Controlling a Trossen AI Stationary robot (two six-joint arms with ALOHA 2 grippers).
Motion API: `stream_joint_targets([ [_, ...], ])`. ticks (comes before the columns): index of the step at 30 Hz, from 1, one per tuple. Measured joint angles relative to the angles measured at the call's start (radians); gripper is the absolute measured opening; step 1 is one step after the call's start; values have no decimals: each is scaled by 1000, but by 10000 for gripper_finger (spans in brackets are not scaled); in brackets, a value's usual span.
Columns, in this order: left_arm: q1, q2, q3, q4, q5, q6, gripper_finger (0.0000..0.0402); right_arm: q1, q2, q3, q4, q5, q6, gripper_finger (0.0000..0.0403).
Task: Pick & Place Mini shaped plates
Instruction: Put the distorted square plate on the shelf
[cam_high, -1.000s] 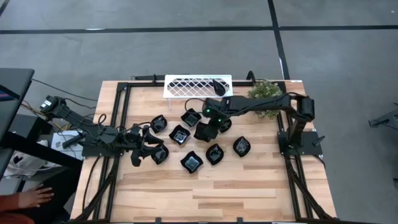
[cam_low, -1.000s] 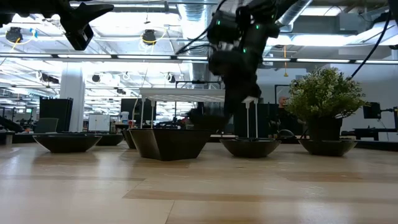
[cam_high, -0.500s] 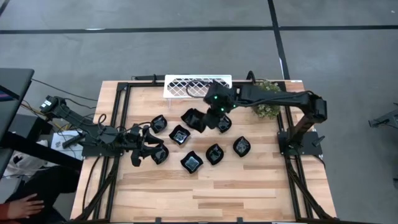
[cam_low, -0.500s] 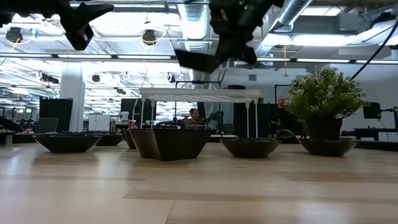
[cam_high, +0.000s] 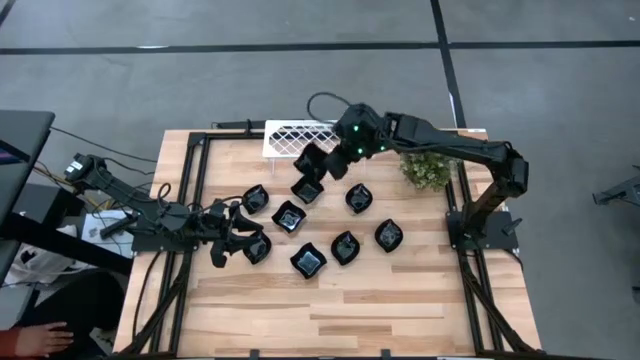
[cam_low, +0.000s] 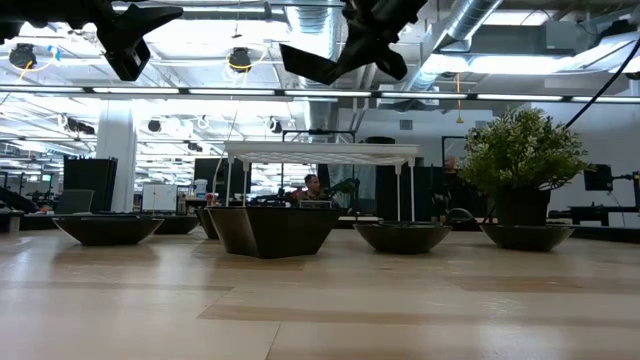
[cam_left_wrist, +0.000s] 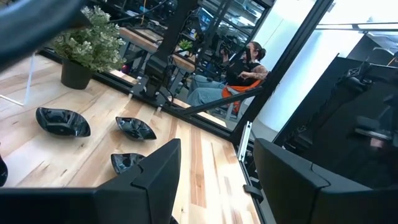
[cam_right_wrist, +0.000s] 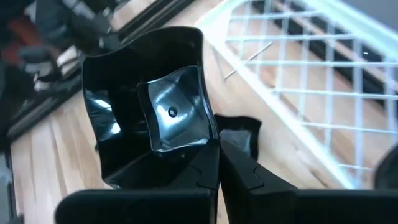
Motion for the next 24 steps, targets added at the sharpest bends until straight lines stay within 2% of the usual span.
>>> stream_joint_targets([
  [14, 0, 0, 0, 0, 0, 0, 205, -171, 9, 4, 0, 3, 39, 0],
  [24, 0, 0, 0, 0, 0, 0, 205, -200, 9, 4, 8, -8, 46, 0],
])
